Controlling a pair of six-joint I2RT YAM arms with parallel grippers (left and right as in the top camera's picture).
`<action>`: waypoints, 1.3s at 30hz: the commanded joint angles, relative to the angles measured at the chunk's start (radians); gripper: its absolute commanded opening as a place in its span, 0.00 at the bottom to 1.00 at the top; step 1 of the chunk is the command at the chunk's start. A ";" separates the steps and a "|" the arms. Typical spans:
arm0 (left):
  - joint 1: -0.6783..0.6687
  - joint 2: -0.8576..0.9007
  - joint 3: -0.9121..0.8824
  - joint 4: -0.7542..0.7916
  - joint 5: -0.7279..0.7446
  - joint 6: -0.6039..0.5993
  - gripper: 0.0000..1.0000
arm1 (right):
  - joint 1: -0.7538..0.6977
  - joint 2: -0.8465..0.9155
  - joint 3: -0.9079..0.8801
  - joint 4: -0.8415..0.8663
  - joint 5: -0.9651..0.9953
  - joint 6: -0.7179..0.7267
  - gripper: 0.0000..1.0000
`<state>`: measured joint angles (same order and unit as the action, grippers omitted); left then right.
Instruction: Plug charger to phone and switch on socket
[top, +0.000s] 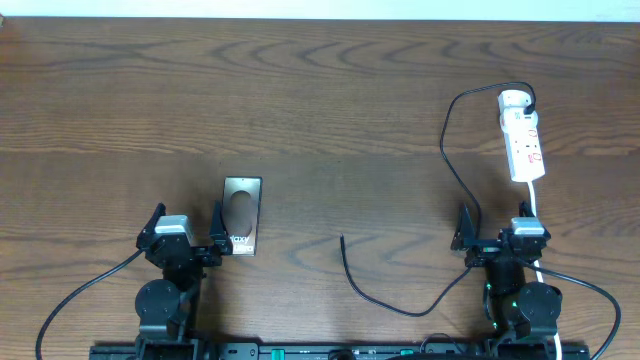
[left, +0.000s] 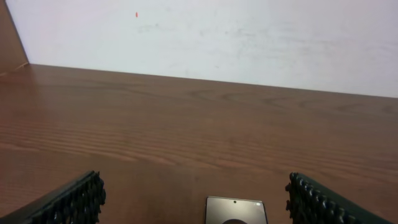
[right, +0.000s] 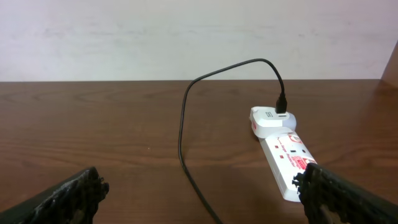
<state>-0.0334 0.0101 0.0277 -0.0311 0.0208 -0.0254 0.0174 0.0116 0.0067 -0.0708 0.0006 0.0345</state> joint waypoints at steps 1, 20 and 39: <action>0.004 -0.005 0.018 0.009 0.013 0.003 0.92 | 0.007 -0.005 -0.001 -0.004 0.008 0.010 0.99; 0.004 0.929 1.083 -0.580 0.074 0.003 0.92 | 0.007 -0.005 -0.001 -0.004 0.008 0.010 0.99; 0.004 1.626 1.443 -1.035 0.232 0.002 0.92 | 0.007 -0.005 -0.001 -0.004 0.008 0.010 0.99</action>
<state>-0.0338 1.5829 1.4578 -1.0500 0.2115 -0.0254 0.0174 0.0120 0.0067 -0.0708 0.0006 0.0345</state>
